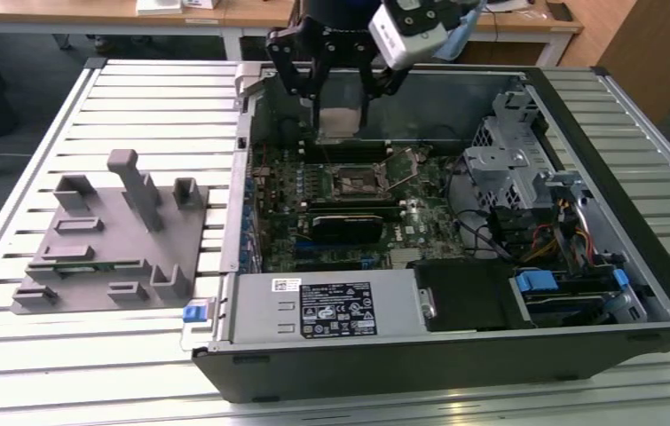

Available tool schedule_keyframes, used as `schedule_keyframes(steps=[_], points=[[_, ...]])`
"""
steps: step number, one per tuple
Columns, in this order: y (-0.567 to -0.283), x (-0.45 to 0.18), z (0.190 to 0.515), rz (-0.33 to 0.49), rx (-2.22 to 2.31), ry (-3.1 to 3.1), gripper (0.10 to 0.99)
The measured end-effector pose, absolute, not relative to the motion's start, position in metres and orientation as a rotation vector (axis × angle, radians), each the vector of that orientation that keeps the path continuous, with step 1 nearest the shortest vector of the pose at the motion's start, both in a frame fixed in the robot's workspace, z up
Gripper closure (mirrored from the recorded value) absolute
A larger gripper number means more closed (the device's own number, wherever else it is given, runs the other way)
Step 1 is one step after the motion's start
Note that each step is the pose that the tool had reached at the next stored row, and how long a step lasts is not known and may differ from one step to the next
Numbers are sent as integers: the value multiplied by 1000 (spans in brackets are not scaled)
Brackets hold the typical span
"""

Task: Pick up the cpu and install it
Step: 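Pick up the cpu and move it towards the insertion slot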

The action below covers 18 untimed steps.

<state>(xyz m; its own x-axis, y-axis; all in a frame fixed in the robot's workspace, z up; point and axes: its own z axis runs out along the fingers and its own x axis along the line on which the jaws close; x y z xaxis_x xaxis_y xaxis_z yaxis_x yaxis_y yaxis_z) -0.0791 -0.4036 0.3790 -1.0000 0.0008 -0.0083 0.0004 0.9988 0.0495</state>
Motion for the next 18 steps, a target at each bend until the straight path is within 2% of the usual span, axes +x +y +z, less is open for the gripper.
schedule_keyframes(steps=[18], points=[[-376,-14,375,78,1,3132,561]])
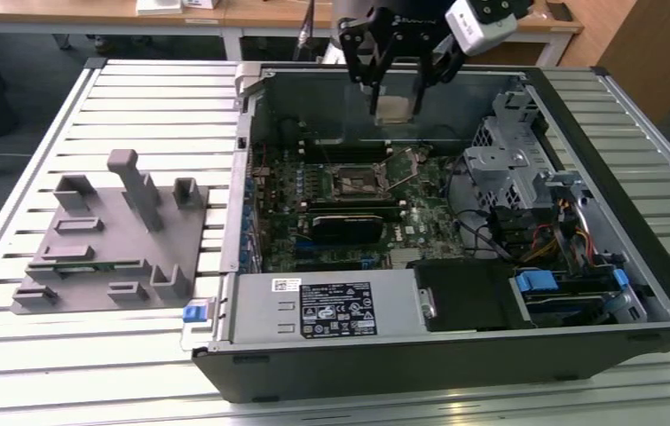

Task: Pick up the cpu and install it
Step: 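Pick up the cpu and move it towards the insertion slot, then place the cpu into insertion slot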

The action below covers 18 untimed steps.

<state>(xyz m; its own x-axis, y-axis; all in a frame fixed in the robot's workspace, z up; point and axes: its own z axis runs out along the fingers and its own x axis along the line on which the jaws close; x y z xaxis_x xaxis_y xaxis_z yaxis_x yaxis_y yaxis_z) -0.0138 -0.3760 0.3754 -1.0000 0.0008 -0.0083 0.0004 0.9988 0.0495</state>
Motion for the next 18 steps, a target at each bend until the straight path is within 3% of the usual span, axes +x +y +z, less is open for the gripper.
schedule_keyframes(steps=[18], points=[[-374,0,375,75,123,3128,561]])
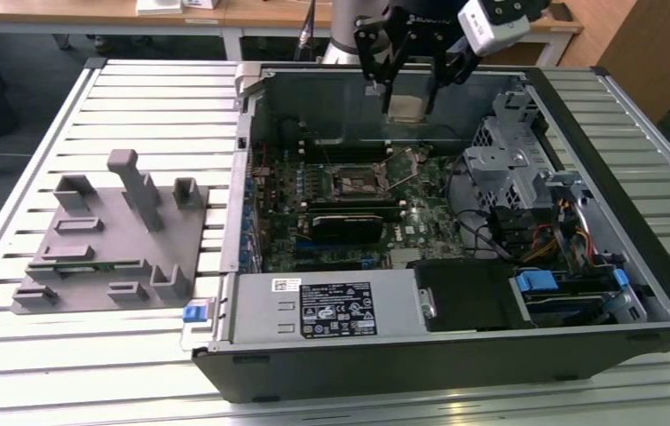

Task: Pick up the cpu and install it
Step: 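Place the cpu into insertion slot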

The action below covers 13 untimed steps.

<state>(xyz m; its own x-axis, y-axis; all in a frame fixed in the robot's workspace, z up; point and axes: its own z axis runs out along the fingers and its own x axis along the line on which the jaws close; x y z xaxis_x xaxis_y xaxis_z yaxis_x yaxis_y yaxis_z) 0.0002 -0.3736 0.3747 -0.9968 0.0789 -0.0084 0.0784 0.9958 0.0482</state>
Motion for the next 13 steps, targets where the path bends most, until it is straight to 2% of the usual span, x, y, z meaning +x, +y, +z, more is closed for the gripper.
schedule_keyframes(steps=[13], points=[[-373,0,374,71,433,3095,561]])
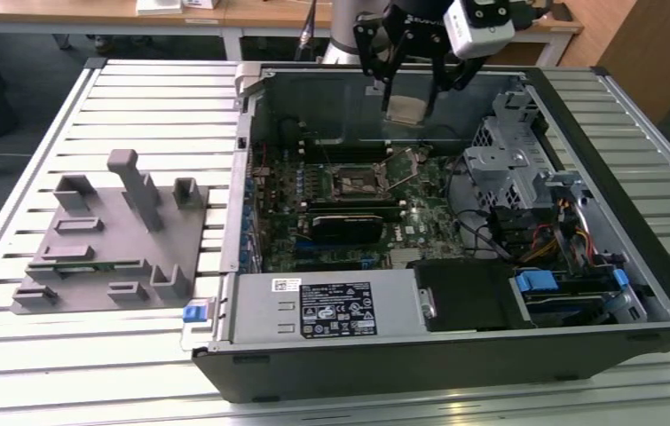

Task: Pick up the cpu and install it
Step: 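Place the cpu into insertion slot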

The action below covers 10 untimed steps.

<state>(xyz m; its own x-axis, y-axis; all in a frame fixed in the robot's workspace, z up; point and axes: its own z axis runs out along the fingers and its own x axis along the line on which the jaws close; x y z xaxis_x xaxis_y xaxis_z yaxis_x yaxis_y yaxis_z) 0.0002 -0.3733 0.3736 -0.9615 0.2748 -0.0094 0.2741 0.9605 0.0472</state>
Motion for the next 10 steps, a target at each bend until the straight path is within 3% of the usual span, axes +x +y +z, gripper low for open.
schedule_keyframes(steps=[10], points=[[-373,0,372,68,677,3046,561]])
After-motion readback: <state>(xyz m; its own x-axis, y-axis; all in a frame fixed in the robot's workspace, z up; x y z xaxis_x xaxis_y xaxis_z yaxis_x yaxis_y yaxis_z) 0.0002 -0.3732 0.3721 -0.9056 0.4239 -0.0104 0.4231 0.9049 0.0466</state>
